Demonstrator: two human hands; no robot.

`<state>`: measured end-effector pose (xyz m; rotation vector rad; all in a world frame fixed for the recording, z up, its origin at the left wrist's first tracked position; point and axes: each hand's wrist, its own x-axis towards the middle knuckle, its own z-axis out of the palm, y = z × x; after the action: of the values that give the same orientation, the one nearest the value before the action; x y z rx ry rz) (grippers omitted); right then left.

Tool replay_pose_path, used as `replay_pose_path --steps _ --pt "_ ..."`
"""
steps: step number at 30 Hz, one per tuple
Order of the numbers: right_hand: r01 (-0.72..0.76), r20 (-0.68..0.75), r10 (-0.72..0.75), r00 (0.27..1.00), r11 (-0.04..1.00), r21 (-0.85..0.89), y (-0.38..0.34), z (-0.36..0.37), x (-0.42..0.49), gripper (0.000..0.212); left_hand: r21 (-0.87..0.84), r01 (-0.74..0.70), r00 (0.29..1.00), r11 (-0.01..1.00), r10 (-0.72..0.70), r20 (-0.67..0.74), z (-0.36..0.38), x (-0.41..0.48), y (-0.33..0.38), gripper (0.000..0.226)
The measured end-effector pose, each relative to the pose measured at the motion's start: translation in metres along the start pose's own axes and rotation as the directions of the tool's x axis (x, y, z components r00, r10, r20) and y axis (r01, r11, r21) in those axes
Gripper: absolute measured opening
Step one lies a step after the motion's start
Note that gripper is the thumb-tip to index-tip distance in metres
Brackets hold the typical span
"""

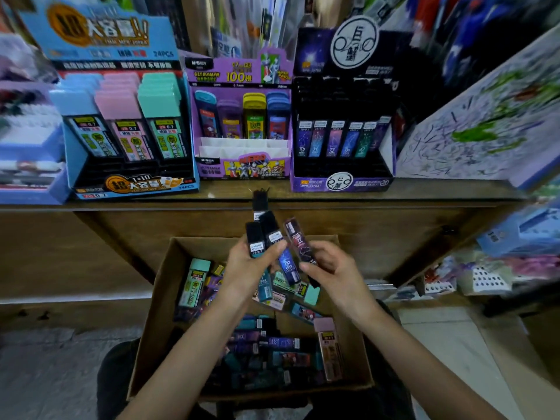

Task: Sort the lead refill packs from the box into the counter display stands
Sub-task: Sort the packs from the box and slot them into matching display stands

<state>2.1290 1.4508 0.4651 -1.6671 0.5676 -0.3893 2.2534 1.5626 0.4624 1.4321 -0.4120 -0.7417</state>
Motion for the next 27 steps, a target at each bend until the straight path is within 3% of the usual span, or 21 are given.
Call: replay_pose_path --steps 4,7,10,16,20,27 --pt "0.082 -0.016 -0.083 0.996 0.994 -0.065 -0.021 -0.034 0.010 0.026 0.006 -0.110 0.994 0.994 0.110 0.016 0.006 0.010 0.024 0.016" --pt "0.171 -0.009 -0.176 0.984 0.968 -0.183 -0.041 -0.066 0.016 0.033 0.015 -0.144 0.990 0.990 0.144 -0.003 0.005 0.015 0.041 0.018" --pt "0.213 0.016 -0.227 0.974 0.885 -0.414 -0.064 -0.102 0.024 0.031 0.081 -0.193 0.981 0.978 0.194 -0.008 0.006 0.019 0.056 0.021" --pt "0.214 0.045 -0.235 0.971 0.767 -0.605 -0.119 -0.153 0.037 0.030 0.119 -0.245 0.967 0.962 0.251 -0.037 0.008 0.024 0.077 0.010" --pt "0.243 -0.112 -0.369 0.923 0.782 -0.575 -0.153 -0.170 0.044 0.018 0.157 -0.269 0.960 0.950 0.277 -0.032 0.012 0.026 0.084 0.017" --pt "0.252 -0.168 -0.417 0.893 0.775 -0.580 -0.178 -0.175 0.076 0.018 0.172 -0.230 0.969 0.958 0.241 -0.045 0.015 0.026 0.080 0.012"
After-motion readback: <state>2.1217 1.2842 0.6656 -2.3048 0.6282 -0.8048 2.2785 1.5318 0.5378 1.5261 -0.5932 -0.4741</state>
